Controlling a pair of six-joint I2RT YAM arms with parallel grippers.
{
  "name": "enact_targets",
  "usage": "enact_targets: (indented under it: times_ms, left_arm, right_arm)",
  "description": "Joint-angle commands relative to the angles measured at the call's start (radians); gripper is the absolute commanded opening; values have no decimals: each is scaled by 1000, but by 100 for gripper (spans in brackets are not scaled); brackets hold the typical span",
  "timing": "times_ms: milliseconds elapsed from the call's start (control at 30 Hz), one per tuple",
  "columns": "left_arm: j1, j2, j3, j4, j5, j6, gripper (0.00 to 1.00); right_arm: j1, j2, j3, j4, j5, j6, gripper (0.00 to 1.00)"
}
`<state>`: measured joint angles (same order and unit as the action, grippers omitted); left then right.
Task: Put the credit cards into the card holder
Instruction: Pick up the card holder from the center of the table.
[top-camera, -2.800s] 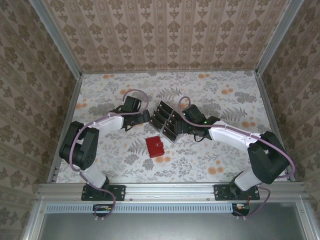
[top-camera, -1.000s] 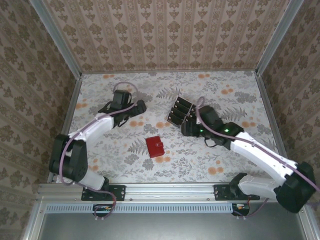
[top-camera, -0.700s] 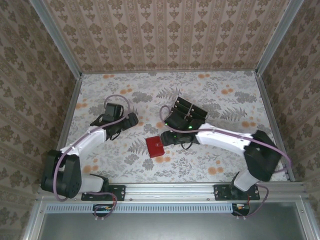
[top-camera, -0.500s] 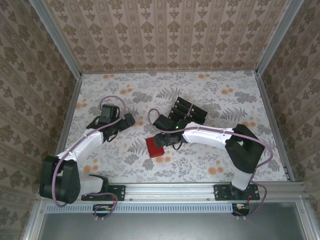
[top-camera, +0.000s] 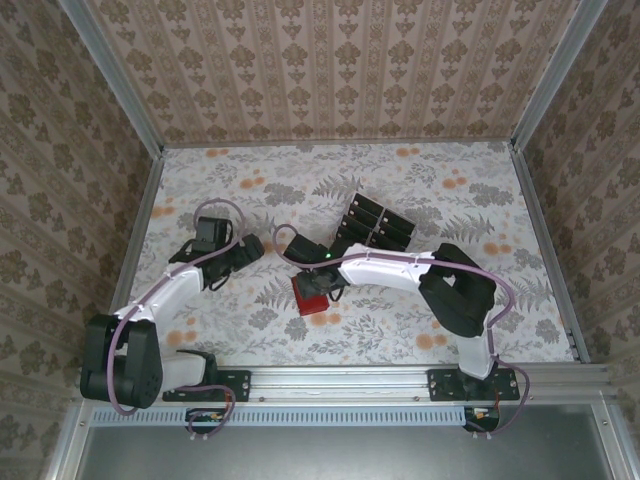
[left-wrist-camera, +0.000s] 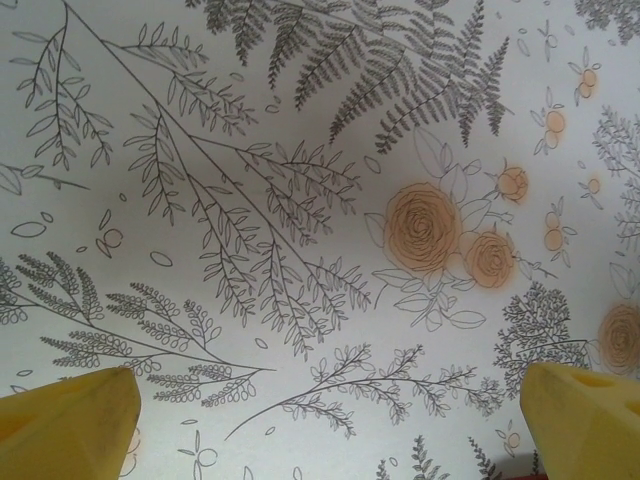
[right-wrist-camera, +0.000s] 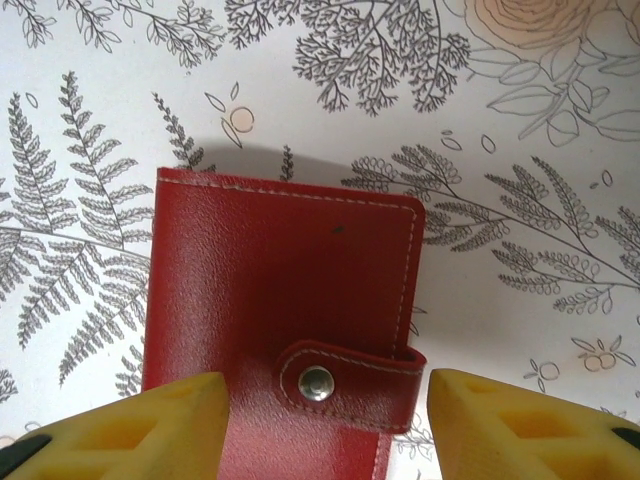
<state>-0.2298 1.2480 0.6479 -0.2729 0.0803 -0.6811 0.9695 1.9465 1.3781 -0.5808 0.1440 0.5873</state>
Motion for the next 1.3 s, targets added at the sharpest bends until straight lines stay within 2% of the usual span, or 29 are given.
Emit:
enact_targets:
  times_ms: [0, 333, 500, 667, 833, 900, 967, 1000, 1100, 1267]
  left_arm:
    - [12, -25, -18, 16, 23, 4, 100]
    - [24, -29, -25, 21, 32, 5, 100]
    - [26, -30, -28, 24, 35, 6, 100]
    - [26, -30, -27, 26, 38, 5, 100]
    - [27, -30, -26, 26, 44, 7, 100]
    - [27, -29, -25, 27, 47, 8, 100]
    - [27, -28, -26, 27, 50, 10, 100]
    - [28, -27, -24, 27, 50, 10, 100]
    - [28, -25, -25, 29, 54, 9, 100]
    - [29, -22, -27, 34, 58, 8, 100]
  right_arm:
    - [13, 31, 37, -67, 56, -2, 57]
    - [28, 81, 63, -85, 90, -6, 55]
    - [29, 91, 61, -94, 112, -7, 44]
    - [29, 85, 54, -94, 121, -10, 26]
    - [29, 66, 47, -95, 129, -22, 18]
    - [29, 58, 45, -93, 131, -26, 21]
    - [30, 54, 48, -96, 134, -29, 43]
    - [29, 53, 50, -100, 136, -29, 46]
    - [29, 48, 50, -100, 138, -30, 47]
    - [34, 44, 54, -106, 148, -36, 42]
